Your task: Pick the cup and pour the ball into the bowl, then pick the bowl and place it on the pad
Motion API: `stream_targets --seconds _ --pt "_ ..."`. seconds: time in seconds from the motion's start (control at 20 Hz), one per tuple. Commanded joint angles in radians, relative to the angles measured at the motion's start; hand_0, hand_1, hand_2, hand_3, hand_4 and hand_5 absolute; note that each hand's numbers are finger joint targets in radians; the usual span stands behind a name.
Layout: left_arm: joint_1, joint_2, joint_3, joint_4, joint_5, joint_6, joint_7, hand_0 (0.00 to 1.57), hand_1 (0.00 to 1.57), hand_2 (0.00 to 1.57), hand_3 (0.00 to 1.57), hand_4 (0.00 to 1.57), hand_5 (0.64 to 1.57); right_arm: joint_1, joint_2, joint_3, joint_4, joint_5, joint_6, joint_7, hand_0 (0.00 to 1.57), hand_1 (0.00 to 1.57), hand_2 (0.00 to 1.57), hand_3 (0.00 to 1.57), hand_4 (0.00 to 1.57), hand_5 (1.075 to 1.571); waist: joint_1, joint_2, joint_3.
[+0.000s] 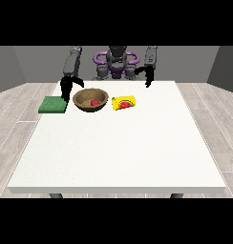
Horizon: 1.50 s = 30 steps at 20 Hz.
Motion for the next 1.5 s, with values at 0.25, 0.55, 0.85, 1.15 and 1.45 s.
stream_targets --seconds 0.25,0.55,0.85,1.15,1.45 --pt "0.022 0.022 0.016 -0.145 -0.005 -0.053 0.078 0.00 0.00 0.00 0.00 0.95 1.429 -0.035 -0.021 -0.026 0.303 0.005 0.075 -0.224 0.00 0.00 0.00 0.00 0.37 1.571 0.017 0.015 0.0012" --pt "0.081 0.023 0.015 -0.168 -0.032 -0.071 0.059 0.00 0.00 0.00 0.00 0.96 1.428 -0.049 0.012 0.005 0.412 0.037 0.041 -0.286 0.00 0.00 0.00 0.00 0.35 1.571 -0.010 -0.016 0.0008" --pt "0.068 0.022 -0.015 -0.245 -0.047 -0.084 0.109 0.00 0.00 0.00 0.00 0.96 1.425 -0.083 -0.008 -0.039 0.452 0.008 0.049 -0.328 0.00 0.00 0.00 0.00 0.40 1.570 0.041 0.051 0.0014" --pt "0.021 0.008 0.008 -0.247 -0.063 -0.050 0.085 0.00 0.00 0.00 0.00 0.94 1.424 -0.091 0.067 -0.094 0.490 -0.075 0.010 -0.253 0.97 0.97 0.57 0.00 0.65 1.521 0.030 0.112 0.0018" --pt "0.050 0.043 0.013 -0.284 -0.034 -0.100 0.114 0.00 0.00 0.00 0.00 0.98 1.393 -0.038 0.003 -0.120 0.458 -0.089 -0.041 -0.200 1.57 1.57 1.57 1.57 0.97 1.490 0.052 0.076 0.0002"
